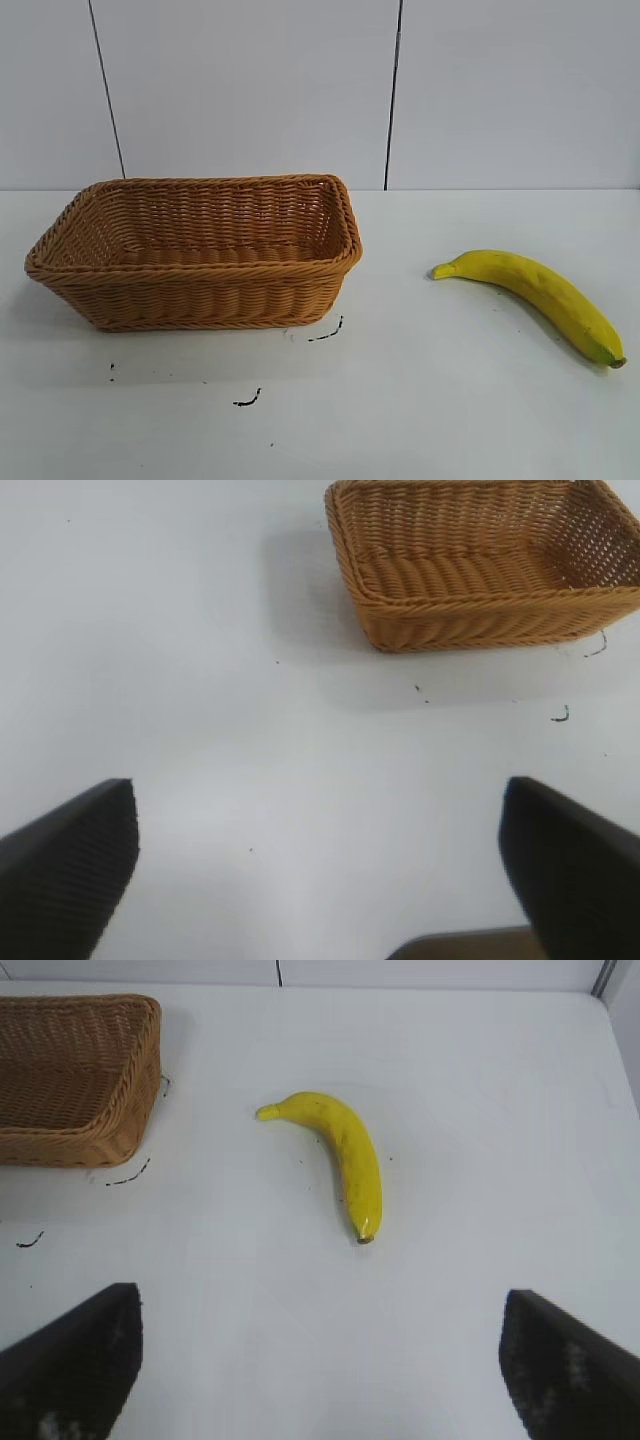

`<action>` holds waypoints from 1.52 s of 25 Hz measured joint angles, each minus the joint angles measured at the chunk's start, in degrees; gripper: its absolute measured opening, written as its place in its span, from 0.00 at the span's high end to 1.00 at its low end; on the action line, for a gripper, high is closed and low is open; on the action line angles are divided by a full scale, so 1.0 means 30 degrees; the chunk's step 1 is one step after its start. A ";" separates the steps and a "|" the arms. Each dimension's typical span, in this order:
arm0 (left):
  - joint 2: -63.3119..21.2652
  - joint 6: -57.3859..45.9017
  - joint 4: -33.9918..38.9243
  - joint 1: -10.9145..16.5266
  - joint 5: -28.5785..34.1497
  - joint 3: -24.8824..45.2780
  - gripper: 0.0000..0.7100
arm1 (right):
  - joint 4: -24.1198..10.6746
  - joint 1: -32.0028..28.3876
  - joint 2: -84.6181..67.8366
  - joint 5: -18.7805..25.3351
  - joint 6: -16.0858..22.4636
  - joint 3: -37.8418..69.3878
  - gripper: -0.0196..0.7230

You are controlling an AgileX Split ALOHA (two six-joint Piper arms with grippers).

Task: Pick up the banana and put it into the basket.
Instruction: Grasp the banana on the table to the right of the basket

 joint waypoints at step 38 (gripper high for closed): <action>0.0000 0.0000 0.0000 0.0000 0.0000 0.0000 0.02 | 0.0865 0.0000 2.2971 -0.2362 -0.9798 -1.0469 0.04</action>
